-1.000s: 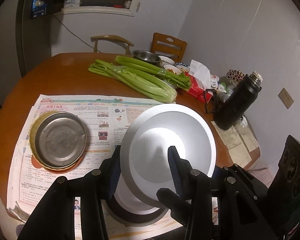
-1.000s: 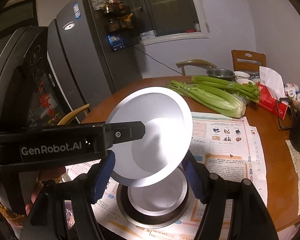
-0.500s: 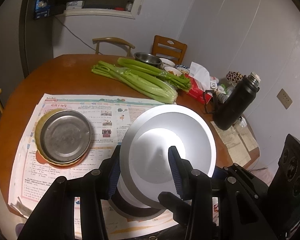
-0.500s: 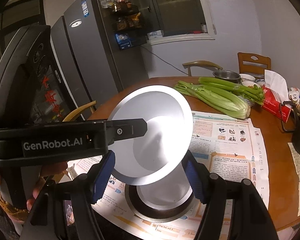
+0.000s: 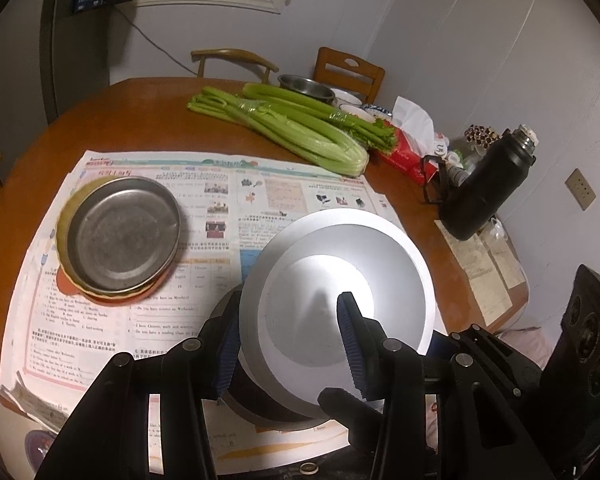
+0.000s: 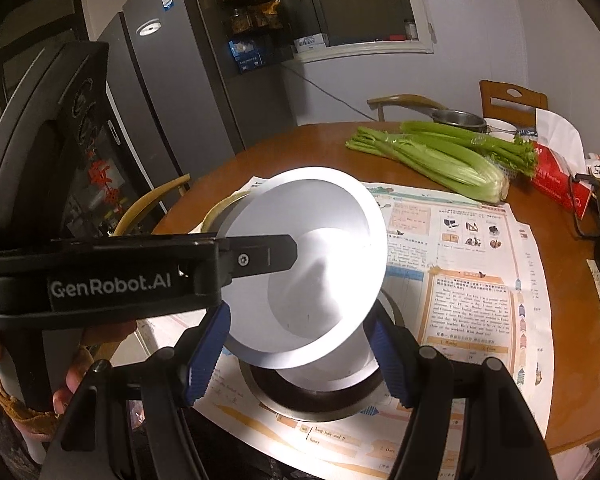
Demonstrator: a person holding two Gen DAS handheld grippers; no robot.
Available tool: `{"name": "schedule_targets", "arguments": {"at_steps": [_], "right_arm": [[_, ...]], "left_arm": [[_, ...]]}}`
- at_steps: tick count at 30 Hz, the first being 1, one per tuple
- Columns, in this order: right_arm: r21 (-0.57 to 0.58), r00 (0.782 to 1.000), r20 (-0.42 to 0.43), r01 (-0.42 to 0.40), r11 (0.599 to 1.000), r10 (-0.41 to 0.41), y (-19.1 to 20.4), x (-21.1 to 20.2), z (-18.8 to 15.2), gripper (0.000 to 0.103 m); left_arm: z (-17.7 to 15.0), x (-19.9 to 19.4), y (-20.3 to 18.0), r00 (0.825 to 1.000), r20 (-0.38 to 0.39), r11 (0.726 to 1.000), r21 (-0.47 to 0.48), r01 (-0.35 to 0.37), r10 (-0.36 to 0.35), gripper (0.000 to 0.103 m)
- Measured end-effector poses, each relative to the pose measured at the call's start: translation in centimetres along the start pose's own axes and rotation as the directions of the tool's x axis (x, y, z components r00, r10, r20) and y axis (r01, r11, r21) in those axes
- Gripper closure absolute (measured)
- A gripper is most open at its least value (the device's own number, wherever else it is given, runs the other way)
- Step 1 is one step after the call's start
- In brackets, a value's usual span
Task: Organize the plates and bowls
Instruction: 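Lower the paper cup into the white paper bowl and open the left gripper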
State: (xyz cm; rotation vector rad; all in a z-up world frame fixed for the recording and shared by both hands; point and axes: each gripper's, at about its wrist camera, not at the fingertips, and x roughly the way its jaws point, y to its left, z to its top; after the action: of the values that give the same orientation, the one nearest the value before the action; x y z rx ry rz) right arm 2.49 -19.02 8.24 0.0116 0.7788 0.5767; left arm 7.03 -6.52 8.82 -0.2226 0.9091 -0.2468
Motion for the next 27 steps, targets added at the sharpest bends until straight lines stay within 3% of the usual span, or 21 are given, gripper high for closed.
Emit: {"name": "schedule_targets", "arguments": {"at_steps": [27], "right_arm": [[-0.004, 0.998, -0.049, 0.025, 1.000, -0.025, -0.6, 1.5, -1.6, 0.034]], "left_arm": [[-2.1, 2.9, -0.2, 0.998, -0.048, 0.999, 0.024, -0.045, 0.046, 0.055]]}}
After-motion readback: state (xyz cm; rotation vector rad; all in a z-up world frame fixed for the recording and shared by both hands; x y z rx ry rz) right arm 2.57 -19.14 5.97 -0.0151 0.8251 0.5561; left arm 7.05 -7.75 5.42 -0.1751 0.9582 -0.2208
